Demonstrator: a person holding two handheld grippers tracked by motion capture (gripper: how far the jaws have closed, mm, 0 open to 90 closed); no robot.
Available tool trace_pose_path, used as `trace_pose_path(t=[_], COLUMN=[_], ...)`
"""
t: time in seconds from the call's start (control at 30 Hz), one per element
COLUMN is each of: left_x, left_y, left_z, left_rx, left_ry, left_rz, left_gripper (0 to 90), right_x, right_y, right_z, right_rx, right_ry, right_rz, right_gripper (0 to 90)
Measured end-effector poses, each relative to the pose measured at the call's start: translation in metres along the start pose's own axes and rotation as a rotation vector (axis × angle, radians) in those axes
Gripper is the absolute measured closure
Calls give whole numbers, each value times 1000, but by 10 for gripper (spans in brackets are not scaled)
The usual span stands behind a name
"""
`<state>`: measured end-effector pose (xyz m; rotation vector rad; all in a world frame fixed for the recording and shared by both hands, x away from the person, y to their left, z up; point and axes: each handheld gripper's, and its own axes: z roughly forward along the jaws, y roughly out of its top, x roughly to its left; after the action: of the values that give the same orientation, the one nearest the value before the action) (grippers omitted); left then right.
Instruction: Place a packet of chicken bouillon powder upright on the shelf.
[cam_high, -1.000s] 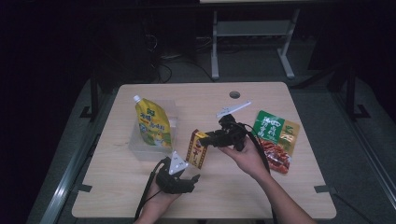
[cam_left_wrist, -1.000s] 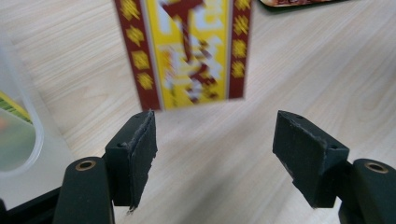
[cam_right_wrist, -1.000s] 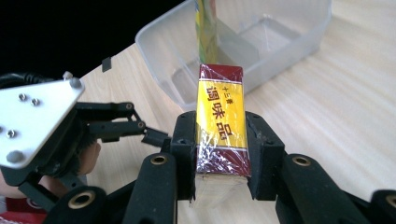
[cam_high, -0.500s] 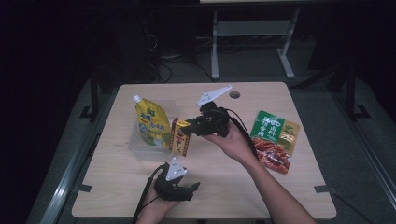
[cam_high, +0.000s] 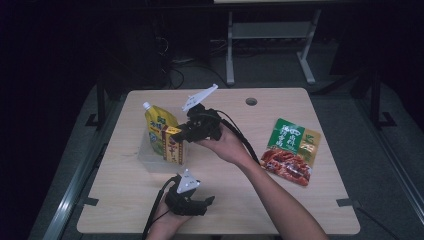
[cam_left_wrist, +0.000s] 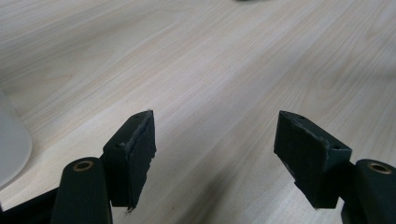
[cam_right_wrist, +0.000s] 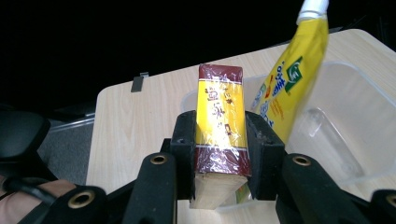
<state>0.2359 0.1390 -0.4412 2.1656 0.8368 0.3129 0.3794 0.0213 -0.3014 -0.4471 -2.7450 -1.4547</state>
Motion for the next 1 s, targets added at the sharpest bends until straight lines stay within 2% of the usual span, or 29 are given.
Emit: trace_pose_path(t=[0.27,0.53,0.63,1.0], left_x=[1,0,1,1], left_y=[0,1,1,1], left_z=[-1,0,0,0], left_rx=[-4,3,1,-9], left_ry=[-5,-11,-11,-16], left_rz=[-5,2,0,-22], left_gripper=[289,293,293,292], right_x=[-1,-1,-2,-5], right_y=[6,6,5,-2], right_z=[18,34,39,57], right_rx=[21,68,79,109], right_ry=[-6,-11,-13,-9], right_rz=[-16,-33,-55,-45], right_gripper=[672,671,670,668])
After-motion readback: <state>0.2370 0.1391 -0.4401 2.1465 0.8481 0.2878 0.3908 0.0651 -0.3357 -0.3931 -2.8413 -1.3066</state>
